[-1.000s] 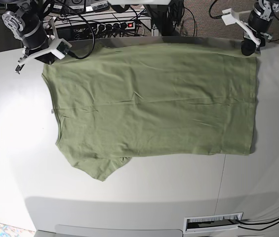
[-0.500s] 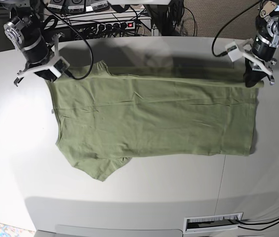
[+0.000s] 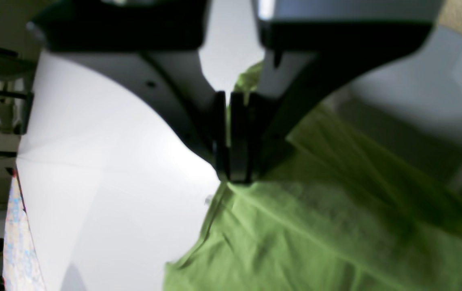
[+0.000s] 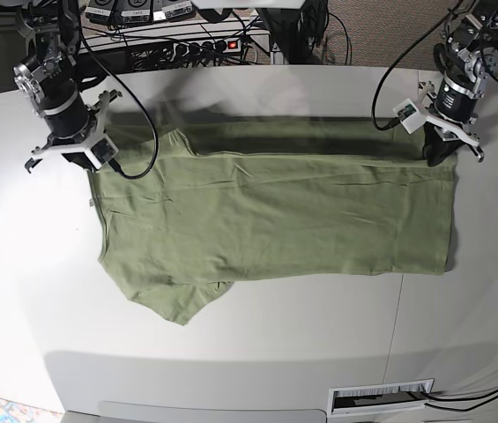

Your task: Fold the T-shirt properly

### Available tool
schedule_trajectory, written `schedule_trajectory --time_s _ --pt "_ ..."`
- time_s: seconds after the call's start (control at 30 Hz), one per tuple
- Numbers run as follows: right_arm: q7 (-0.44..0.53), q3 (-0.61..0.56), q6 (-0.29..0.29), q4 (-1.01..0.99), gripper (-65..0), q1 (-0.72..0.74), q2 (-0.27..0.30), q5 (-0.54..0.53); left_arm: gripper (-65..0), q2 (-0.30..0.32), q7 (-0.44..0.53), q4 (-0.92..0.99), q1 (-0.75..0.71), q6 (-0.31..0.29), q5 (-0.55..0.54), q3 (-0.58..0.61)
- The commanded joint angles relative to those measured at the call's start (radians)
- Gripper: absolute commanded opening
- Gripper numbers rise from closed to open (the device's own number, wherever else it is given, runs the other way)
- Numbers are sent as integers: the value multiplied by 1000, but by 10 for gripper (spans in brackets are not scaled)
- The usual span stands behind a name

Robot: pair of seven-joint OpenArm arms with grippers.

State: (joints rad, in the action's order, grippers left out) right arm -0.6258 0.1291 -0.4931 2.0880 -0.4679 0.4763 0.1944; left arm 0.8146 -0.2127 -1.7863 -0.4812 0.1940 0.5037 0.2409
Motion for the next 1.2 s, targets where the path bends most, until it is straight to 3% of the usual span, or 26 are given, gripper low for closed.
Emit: schedule_trajectory --time_s 0.0,0.47,1.03,1.07,1.17 --pt "26 10 18 4 -650 16 10 3 -650 16 4 -8 8 19 3 -8" --pt "59 9 18 -89 -650 101 -19 -30 -650 -56 36 19 35 19 -31 -8" --pt "79 9 19 -140 -650 150 -19 -25 -650 -58 57 42 36 19 -30 -8" --pt "79 9 19 -140 -650 150 -19 -19 -636 -58 57 42 35 19 -31 -8" --pt "80 10 19 -140 -632 153 -19 -10 -436 -58 56 42 35 19 -30 -8"
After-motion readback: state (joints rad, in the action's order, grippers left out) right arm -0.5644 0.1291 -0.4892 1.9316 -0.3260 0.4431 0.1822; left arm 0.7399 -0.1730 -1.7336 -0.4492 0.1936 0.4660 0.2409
